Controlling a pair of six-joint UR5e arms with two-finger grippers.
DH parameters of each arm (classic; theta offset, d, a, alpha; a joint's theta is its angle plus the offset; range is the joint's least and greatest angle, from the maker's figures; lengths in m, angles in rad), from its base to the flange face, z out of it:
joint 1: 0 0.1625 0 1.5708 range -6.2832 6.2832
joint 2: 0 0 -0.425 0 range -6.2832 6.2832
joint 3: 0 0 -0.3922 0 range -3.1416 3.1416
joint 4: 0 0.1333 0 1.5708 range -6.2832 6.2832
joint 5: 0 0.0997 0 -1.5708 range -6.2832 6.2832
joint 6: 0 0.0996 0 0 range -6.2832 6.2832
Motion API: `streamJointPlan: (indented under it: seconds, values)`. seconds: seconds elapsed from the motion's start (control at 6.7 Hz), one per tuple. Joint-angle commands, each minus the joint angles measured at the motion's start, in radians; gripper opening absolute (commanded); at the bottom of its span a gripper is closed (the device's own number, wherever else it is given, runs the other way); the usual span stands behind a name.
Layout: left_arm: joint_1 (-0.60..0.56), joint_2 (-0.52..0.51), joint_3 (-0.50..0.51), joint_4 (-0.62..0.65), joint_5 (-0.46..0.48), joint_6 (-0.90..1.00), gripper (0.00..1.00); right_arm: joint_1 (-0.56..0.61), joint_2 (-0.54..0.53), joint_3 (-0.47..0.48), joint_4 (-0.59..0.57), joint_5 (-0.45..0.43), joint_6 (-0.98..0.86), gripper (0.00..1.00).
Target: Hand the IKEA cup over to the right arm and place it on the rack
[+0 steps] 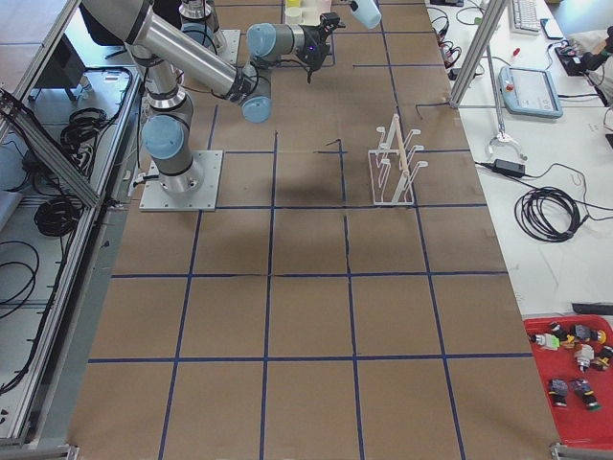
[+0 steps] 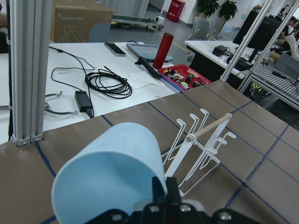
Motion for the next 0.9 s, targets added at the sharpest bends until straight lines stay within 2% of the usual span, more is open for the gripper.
streamJointPlan:
  seconds: [0.0,0.3,0.45,0.75]
  values:
    - [-0.016,0.02,-0.055,0.051,0.002,-0.019,0.01,0.016,0.009,-0.011,0.002,-0.022,0.026,1.0]
    - [-0.018,0.023,-0.106,0.106,-0.001,-0.025,0.01,0.039,0.044,-0.044,0.004,-0.042,0.027,1.0]
    - [-0.021,0.025,-0.108,0.106,-0.003,-0.032,0.01,0.066,0.064,-0.057,0.004,-0.114,0.029,1.0]
    - [-0.045,0.022,-0.108,0.106,-0.001,-0.034,0.01,0.108,0.139,-0.119,0.002,-0.128,0.077,0.99]
